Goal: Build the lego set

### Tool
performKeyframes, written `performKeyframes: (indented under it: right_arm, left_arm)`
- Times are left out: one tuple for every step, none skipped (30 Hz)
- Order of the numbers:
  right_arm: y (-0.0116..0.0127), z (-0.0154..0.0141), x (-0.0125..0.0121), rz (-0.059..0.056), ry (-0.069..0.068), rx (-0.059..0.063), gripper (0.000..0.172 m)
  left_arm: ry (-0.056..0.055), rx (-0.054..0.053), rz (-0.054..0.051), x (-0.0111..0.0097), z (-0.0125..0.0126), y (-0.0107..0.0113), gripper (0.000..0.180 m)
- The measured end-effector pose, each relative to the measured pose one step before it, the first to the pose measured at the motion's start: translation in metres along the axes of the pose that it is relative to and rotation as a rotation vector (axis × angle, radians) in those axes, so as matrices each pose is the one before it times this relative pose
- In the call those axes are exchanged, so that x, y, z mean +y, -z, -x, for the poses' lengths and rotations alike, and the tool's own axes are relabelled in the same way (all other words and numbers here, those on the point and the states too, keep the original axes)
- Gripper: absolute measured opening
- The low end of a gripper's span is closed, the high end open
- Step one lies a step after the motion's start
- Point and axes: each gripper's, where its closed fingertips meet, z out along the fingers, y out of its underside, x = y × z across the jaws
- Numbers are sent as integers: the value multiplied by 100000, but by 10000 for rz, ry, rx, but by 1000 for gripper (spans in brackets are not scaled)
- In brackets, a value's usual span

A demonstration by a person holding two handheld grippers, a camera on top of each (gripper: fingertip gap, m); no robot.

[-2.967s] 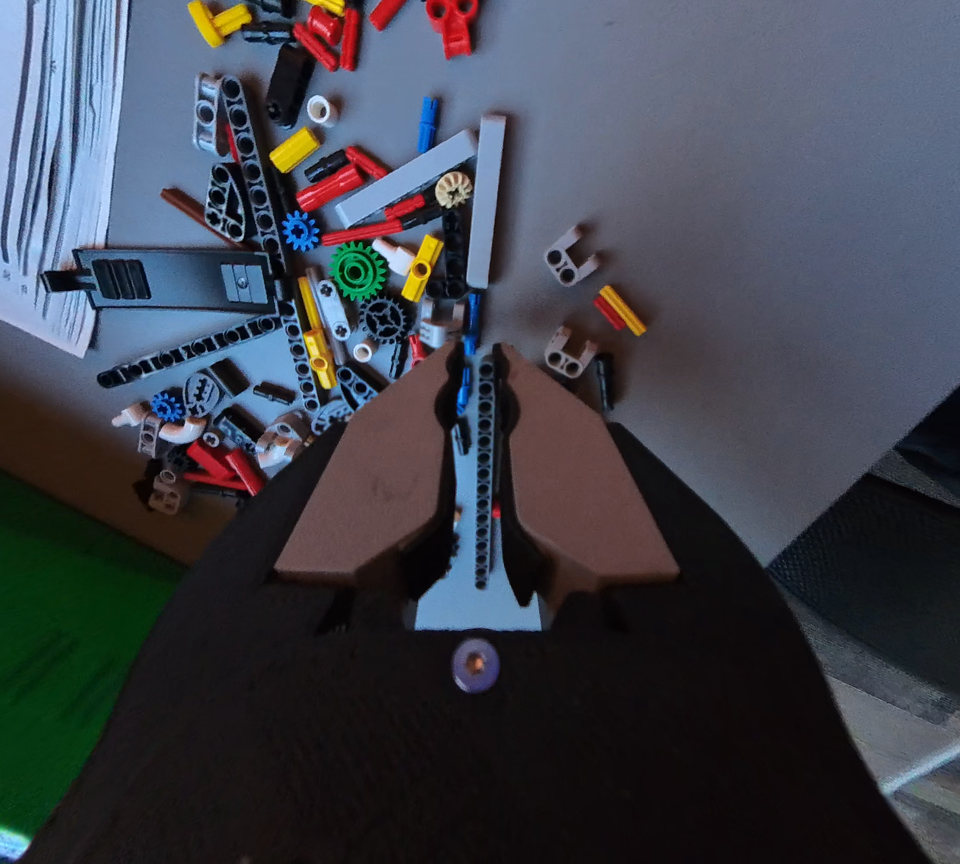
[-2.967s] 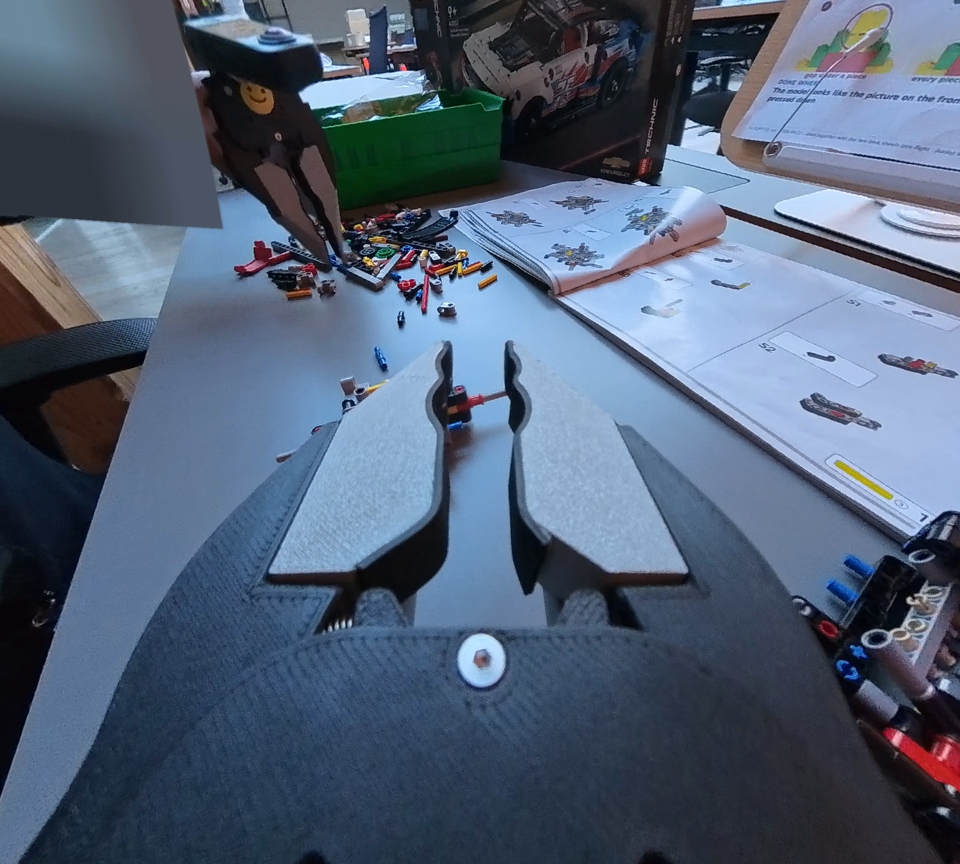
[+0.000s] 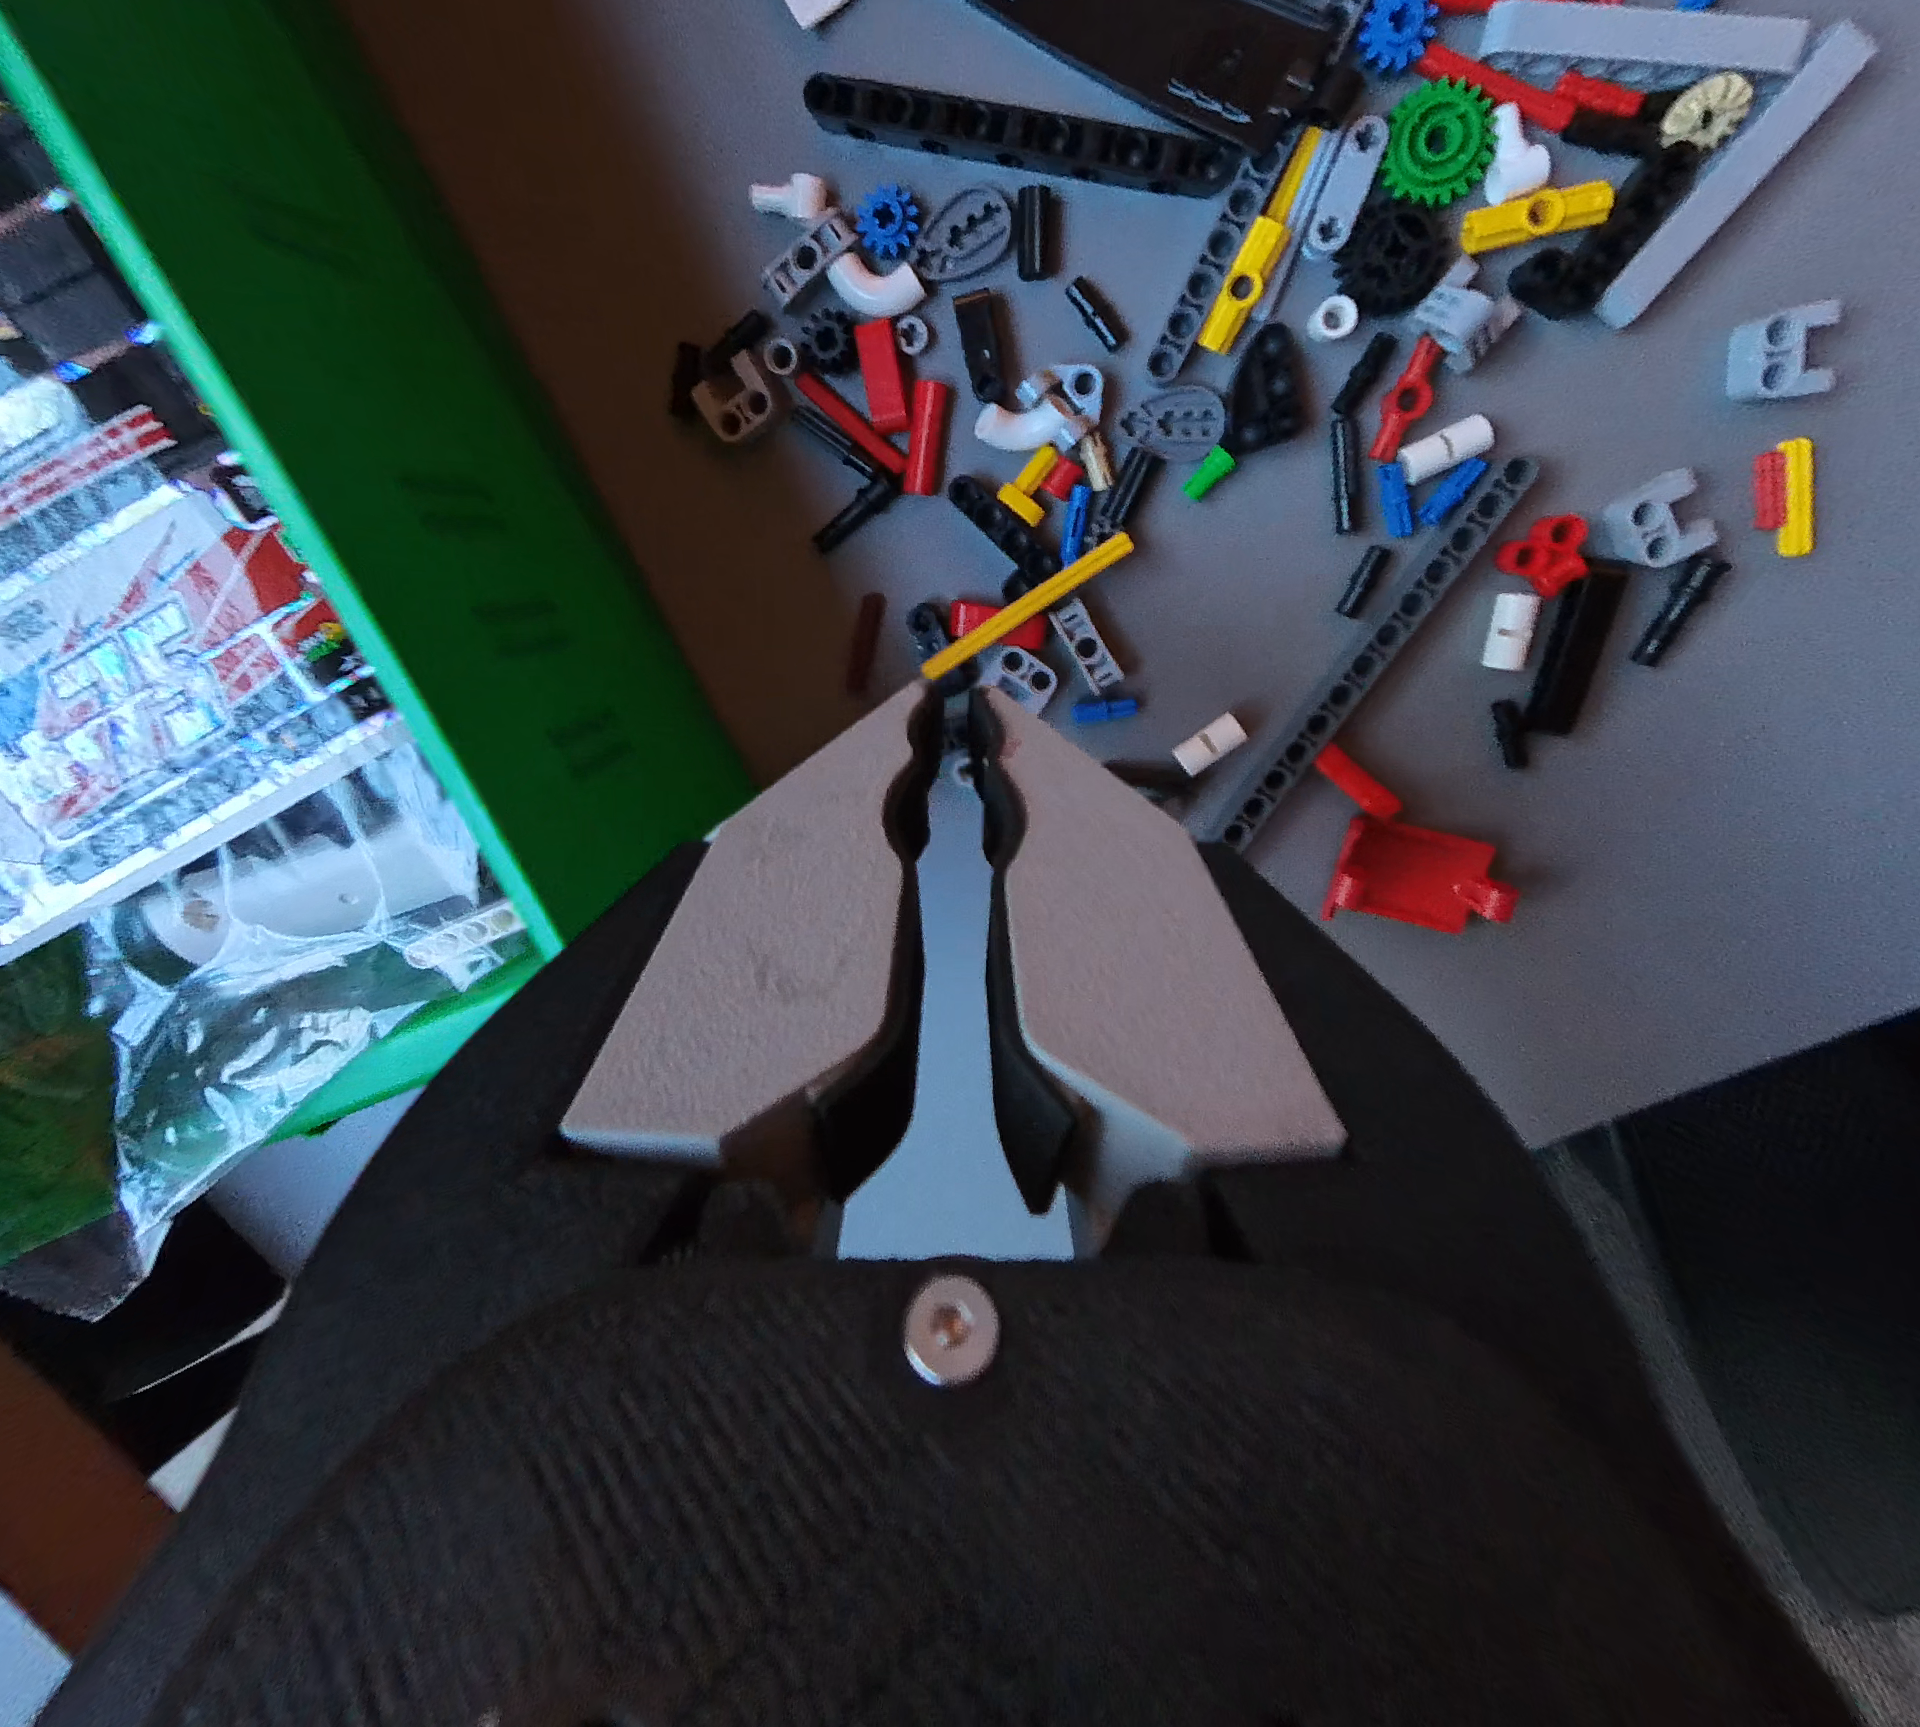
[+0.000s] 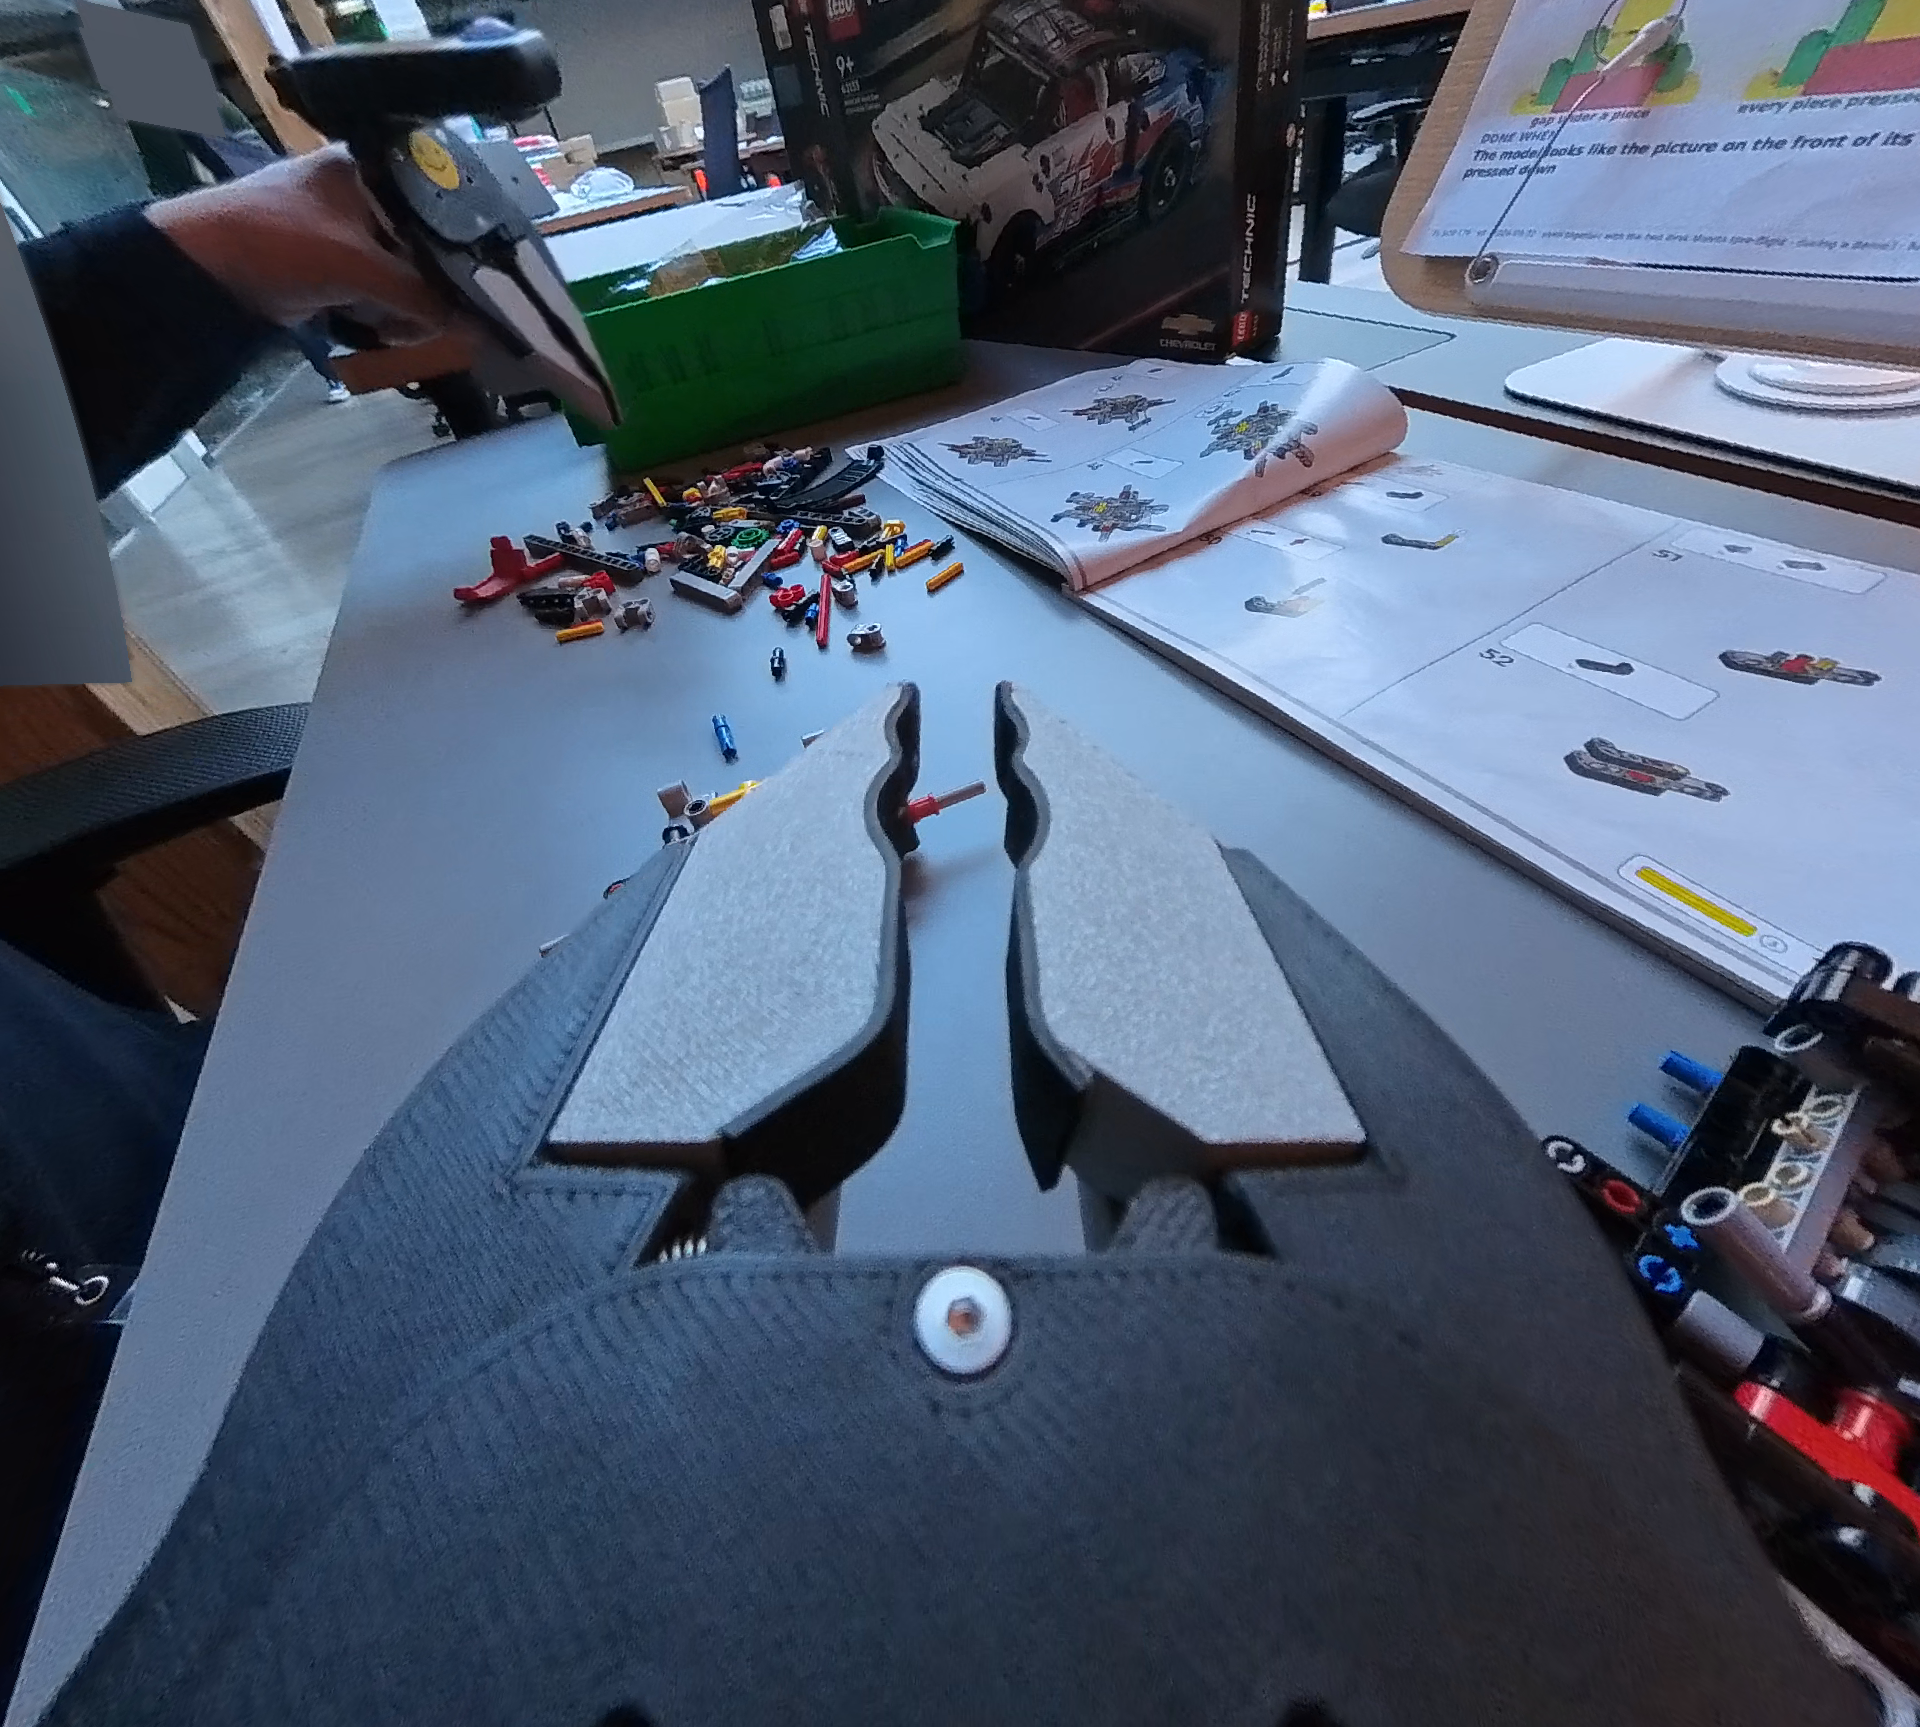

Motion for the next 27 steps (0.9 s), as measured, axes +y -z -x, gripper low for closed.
performKeyframes:
  right_arm:
    - [12,-28,-11,-13,-18,8,10]
    - [4,-16,-2,3,-17,-1,10]
    - [-19,-14,20,14,-14,-6,10]
    - [-17,-4,16,17,-10,-7,10]
    - [-11,-3,12,11,-4,-4,10]
    - [0,3,4,2,2,4,10]
    - [7,-11,-5,-4,3,7,10]
    - [13,3,-9,-9,3,4,10]
    - [12,-17,-17,-13,-1,6,10]
    - [12,-16,-16,-12,-7,8,10]
    - [13,-16,-18,-12,-11,4,10]
    - [15,-20,-16,-10,-13,1,10]
    - [6,-7,0,-6,-15,-2,11]
    - [1,-12,-8,-2,-16,-4,11]
    - [0,-17,2,-2,-14,-3,11]
    - [-1,-11,-8,-3,-14,1,11]
    - [8,-17,0,-4,-15,-2,11]
    - [0,-20,-13,-4,-18,-5,11]
    - [-1,-18,-2,-3,-22,-6,11]
    - [1,-17,1,-1,-23,-6,12]
    - [1,-12,4,0,-21,-3,12]
    - [2,-27,-10,-2,-18,0,12]
    - [0,-22,2,-1,-17,2,12]
    - [1,-8,-5,-1,-16,-1,12]
    - [-3,-19,-4,-5,-13,-2,12]
    - [16,-14,-12,-8,-11,2,13]
    - [6,-17,-13,-8,-9,2,12]
  left_arm:
    - [-10,156,85,307,-357,-177,2]
    - [-34,184,137,387,-428,-260,2]
    - [-58,110,128,384,-335,-298,2]
    - [-67,52,117,348,-242,-294,2]
    - [-34,0,114,323,-118,-259,2]
    - [6,-36,20,151,-12,-179,2]
    - [20,20,-78,-49,-63,-100,2]
    - [24,78,-89,-98,-148,-53,2]
    - [13,32,-50,-83,-63,-27,2]
    - [-11,-14,-16,-58,2,-8,3]
    - [-34,-36,-7,-75,30,-7,3]
    - [-26,-47,-24,-115,65,6,3]
    - [2,-12,-26,-135,29,7,4]
    - [30,-1,-42,-164,6,24,5]
    - [47,-29,-70,-201,65,43,8]
    - [66,-51,-111,-267,99,84,9]
    - [46,26,-112,-250,6,118,10]
    - [19,38,-93,-224,-36,114,10]
    - [9,-11,-80,-209,30,122,11]
    - [9,-13,-85,-255,27,138,12]
    - [6,42,-114,-309,-65,147,13]
    - [13,91,-178,-446,-151,162,13]
    - [29,100,-228,-548,-154,178,14]
    - [33,108,-240,-617,-156,168,15]
    - [22,109,-236,-629,-173,161,16]
    - [17,67,-243,-696,-110,159,17]
    - [10,51,-263,-750,-95,151,17]
